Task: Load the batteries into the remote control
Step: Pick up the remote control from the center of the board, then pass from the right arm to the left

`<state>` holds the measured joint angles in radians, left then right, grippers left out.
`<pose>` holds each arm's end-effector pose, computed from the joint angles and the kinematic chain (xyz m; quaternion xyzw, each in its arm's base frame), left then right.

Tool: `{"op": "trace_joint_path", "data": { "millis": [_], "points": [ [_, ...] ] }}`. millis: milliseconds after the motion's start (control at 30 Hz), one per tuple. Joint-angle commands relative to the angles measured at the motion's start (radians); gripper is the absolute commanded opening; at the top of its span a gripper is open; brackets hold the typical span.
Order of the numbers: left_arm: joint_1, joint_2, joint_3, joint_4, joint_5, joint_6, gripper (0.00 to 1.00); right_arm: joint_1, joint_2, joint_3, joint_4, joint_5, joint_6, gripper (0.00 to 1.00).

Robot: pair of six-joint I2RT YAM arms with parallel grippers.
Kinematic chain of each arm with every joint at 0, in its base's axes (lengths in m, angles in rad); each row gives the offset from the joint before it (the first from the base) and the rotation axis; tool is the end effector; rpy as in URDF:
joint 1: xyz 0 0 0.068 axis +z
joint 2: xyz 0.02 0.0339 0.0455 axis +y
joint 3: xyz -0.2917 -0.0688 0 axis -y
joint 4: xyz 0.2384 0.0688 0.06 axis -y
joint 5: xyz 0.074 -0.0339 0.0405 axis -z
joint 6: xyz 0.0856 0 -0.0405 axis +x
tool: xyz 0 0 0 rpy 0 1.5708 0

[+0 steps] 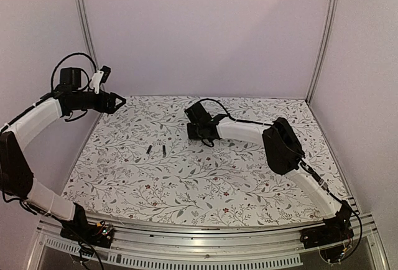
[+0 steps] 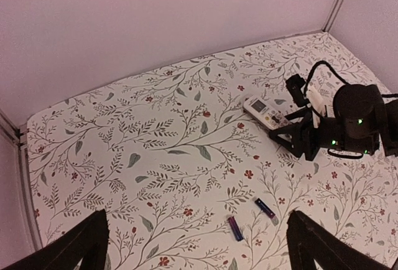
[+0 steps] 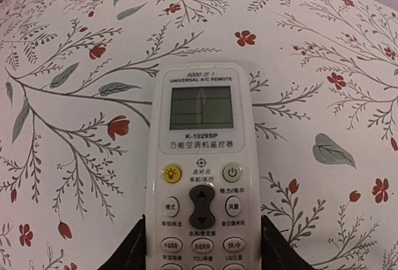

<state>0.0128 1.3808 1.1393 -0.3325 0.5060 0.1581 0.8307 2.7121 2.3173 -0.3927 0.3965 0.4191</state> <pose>0.3363 -0.0372 0.3204 0.1811 0.8395 -0.1796 0.4799 0.4535 0.4475 0.0903 -0.1116 0.9024 0.0713 0.4100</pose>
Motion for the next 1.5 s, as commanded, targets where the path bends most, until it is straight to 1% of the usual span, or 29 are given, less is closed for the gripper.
{"op": "trace_joint_path", "data": {
  "millis": [0, 67, 200, 333, 400, 467, 533, 567, 600, 667, 733, 767, 800, 867, 900, 1000, 1133, 1267, 1333, 1433, 1467],
  "points": [
    [-0.051, 0.001, 0.02, -0.092, -0.012, 0.111, 1.0, -0.007, -0.056, -0.111, 0.053, -0.096, -0.01, 0.39],
    [-0.086, -0.005, 0.022, -0.141, -0.013, 0.169, 1.0, -0.012, -0.094, -0.155, 0.068, -0.133, -0.012, 0.36],
    [-0.173, -0.011, 0.049, -0.28, -0.011, 0.272, 0.99, -0.026, -0.215, -0.262, 0.109, -0.266, -0.058, 0.28],
    [-0.23, -0.035, 0.096, -0.443, -0.103, 0.386, 0.98, -0.031, -0.369, -0.401, 0.138, -0.414, -0.165, 0.26],
    [-0.253, -0.082, 0.102, -0.508, -0.153, 0.47, 0.98, -0.032, -0.446, -0.488, 0.14, -0.502, -0.223, 0.26],
    [-0.288, -0.122, 0.139, -0.593, -0.202, 0.557, 0.96, -0.032, -0.549, -0.562, 0.139, -0.605, -0.267, 0.25],
    [-0.351, -0.169, 0.173, -0.619, -0.257, 0.633, 0.95, -0.034, -0.632, -0.627, 0.138, -0.703, -0.296, 0.24],
    [-0.386, -0.202, 0.18, -0.612, -0.265, 0.728, 0.95, -0.035, -0.661, -0.656, 0.139, -0.753, -0.304, 0.24],
    [-0.427, -0.245, 0.174, -0.583, -0.264, 0.805, 0.97, -0.035, -0.698, -0.68, 0.138, -0.802, -0.306, 0.22],
    [-0.513, -0.335, 0.084, -0.406, -0.267, 0.92, 1.0, -0.035, -0.76, -0.719, 0.137, -0.916, -0.307, 0.2],
    [-0.629, -0.399, -0.037, -0.224, -0.324, 1.034, 1.0, -0.032, -0.806, -0.75, 0.137, -0.981, -0.296, 0.18],
    [-0.703, -0.42, -0.104, -0.144, -0.375, 1.095, 1.0, -0.03, -0.832, -0.763, 0.135, -0.993, -0.29, 0.18],
    [-0.744, -0.433, -0.162, -0.059, -0.404, 1.139, 1.0, -0.025, -0.846, -0.774, 0.131, -0.993, -0.288, 0.17],
    [-0.784, -0.444, -0.259, 0.087, -0.425, 1.181, 1.0, -0.009, -0.878, -0.788, 0.112, -0.984, -0.298, 0.17],
    [-0.79, -0.44, -0.283, 0.125, -0.422, 1.186, 1.0, 0.0, -0.896, -0.791, 0.101, -0.984, -0.31, 0.17],
    [-0.791, -0.408, -0.304, 0.164, -0.409, 1.161, 1.0, 0.027, -0.924, -0.8, 0.074, -0.997, -0.332, 0.16],
    [-0.799, -0.344, -0.3, 0.239, -0.441, 1.106, 0.99, 0.057, -0.942, -0.802, 0.058, -1.023, -0.344, 0.15],
    [-0.799, -0.271, -0.259, 0.242, -0.486, 1.039, 0.98, 0.07, -0.951, -0.802, 0.052, -1.04, -0.356, 0.15],
    [-0.798, -0.244, -0.243, 0.23, -0.497, 1.012, 0.92, 0.074, -0.952, -0.8, 0.052, -1.051, -0.358, 0.15],
    [-0.798, -0.236, -0.232, 0.215, -0.473, 0.992, 0.75, 0.077, -0.954, -0.797, 0.055, -1.05, -0.358, 0.15],
    [-0.798, -0.24, -0.229, 0.212, -0.459, 0.984, 0.68, 0.077, -0.955, -0.797, 0.057, -1.05, -0.358, 0.15]
  ]
}}
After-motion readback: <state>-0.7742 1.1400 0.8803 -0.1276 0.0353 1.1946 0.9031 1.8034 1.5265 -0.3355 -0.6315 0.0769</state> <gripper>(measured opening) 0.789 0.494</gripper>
